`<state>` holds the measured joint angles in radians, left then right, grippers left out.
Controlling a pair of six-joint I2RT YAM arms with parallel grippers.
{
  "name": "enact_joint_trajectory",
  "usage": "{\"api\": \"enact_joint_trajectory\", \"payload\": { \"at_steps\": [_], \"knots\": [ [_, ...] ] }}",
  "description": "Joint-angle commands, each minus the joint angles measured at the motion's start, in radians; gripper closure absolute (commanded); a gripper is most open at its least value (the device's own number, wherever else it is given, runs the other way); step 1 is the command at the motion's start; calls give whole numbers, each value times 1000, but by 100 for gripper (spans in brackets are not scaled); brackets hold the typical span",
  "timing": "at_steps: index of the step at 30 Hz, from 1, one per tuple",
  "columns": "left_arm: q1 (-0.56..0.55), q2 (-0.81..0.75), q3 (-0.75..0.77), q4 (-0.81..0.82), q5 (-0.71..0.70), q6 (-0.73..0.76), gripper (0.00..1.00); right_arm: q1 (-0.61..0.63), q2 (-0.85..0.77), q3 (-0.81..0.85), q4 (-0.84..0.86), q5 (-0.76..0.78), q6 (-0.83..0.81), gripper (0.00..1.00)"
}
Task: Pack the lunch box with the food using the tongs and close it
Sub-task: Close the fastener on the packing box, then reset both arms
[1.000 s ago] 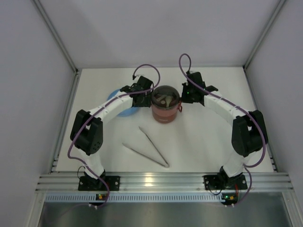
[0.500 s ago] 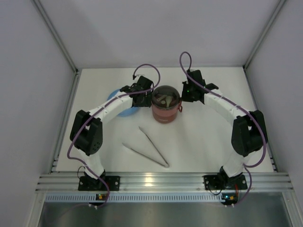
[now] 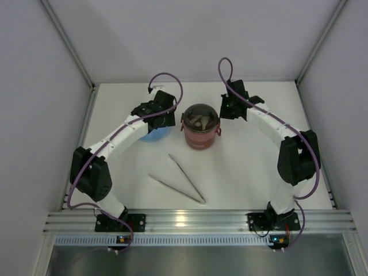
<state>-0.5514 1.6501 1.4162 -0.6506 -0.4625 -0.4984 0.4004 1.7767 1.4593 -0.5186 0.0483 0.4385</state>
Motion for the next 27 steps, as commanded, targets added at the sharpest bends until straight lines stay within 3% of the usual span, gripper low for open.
{"api": "enact_joint_trajectory", "payload": {
  "at_steps": [1, 9, 14, 17, 19, 25, 27],
  "knots": [
    [27, -59, -37, 20, -27, -19, 19, -21, 3, 62, -23, 9, 0, 100],
    [36, -134, -36, 31, -1, 4, 18, -95, -74, 36, -24, 16, -1, 98],
    [39, -187, -28, 29, 100, 35, 18, -115, -155, 18, -29, 28, -11, 93],
    [38, -225, -29, 0, 172, 55, 13, -114, -238, -31, -3, 28, -9, 77],
    [38, -263, -37, -7, 196, 70, 1, -115, -287, -81, 15, 33, -7, 59],
    [39, -345, -59, -44, 258, 133, 1, -114, -486, -203, 74, 30, 3, 18],
    [38, -377, -80, -44, 254, 144, 1, -115, -522, -229, 81, 19, 6, 10]
  ]
}}
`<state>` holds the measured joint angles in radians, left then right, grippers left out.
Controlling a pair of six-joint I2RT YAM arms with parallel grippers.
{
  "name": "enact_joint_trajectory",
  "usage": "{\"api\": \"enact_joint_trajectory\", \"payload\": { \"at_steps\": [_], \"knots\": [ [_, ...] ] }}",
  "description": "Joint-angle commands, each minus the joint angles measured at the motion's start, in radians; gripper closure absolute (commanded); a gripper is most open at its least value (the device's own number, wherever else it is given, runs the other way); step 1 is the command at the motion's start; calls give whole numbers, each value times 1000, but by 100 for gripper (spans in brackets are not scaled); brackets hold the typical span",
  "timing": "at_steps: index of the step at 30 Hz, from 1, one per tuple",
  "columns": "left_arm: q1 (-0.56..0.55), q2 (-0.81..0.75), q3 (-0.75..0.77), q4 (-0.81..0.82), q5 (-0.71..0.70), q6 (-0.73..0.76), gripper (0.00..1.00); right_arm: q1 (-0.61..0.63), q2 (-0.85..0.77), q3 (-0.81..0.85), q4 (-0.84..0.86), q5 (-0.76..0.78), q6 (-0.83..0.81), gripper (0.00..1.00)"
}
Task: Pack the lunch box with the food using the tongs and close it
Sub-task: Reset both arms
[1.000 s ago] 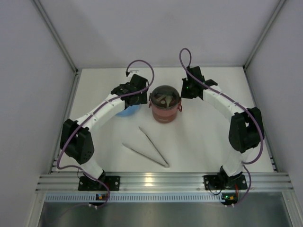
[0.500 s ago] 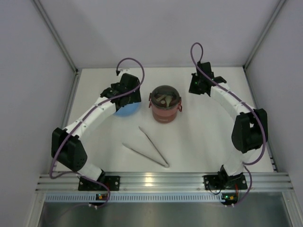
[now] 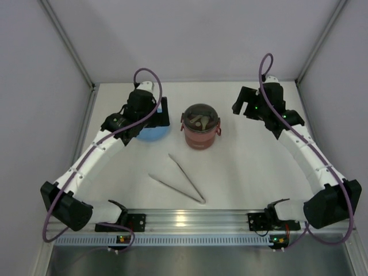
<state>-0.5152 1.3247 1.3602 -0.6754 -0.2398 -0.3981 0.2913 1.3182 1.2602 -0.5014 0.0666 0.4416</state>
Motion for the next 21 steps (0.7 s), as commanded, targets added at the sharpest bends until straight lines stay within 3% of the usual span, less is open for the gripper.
{"api": "enact_joint_trajectory", "payload": {
  "at_steps": [1, 3, 13, 21],
  "knots": [
    [1, -85, -54, -10, 30, 53, 1, -6, -97, -54, 76, -19, 3, 6],
    [3, -113, -93, 20, 31, 54, 1, -6, -126, -80, 87, -34, 6, 1],
    [1, -214, -228, 105, 14, 84, 1, -6, -289, -252, 135, -24, -4, 0],
    [4, -223, -265, 129, -1, 88, 1, -6, -316, -285, 159, 1, -14, 0]
  ]
}}
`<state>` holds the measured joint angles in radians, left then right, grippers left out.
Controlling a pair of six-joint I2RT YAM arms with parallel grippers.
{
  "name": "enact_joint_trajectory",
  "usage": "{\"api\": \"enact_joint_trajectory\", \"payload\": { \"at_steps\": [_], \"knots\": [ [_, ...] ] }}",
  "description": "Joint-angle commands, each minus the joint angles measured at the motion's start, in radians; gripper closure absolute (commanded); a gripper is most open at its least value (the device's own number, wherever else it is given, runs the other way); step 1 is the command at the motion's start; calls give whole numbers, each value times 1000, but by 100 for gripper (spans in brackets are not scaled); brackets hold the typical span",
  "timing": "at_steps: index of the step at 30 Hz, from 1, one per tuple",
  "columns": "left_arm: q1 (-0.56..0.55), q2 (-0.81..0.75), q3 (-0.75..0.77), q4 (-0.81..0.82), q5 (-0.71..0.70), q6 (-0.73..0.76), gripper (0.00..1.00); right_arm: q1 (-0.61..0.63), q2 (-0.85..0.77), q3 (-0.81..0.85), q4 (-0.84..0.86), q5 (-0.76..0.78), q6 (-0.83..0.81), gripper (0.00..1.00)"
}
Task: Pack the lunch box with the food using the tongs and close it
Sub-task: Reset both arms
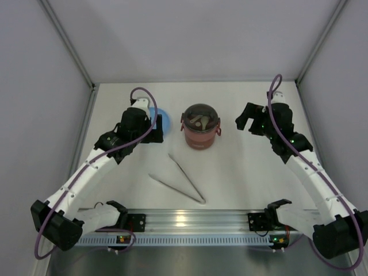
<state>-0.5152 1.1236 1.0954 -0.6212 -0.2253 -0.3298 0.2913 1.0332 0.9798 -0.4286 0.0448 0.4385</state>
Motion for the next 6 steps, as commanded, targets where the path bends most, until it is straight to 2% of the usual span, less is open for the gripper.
{"api": "enact_joint_trajectory", "payload": {
  "at_steps": [1, 6],
  "knots": [
    [6, -22, 0, 77, -17, 21, 1, -6, -35, -9, 87, 27, -11, 1],
    [7, -15, 0, 84, -20, 23, 1, -6, -47, -24, 102, 35, -17, 0]
  ]
}}
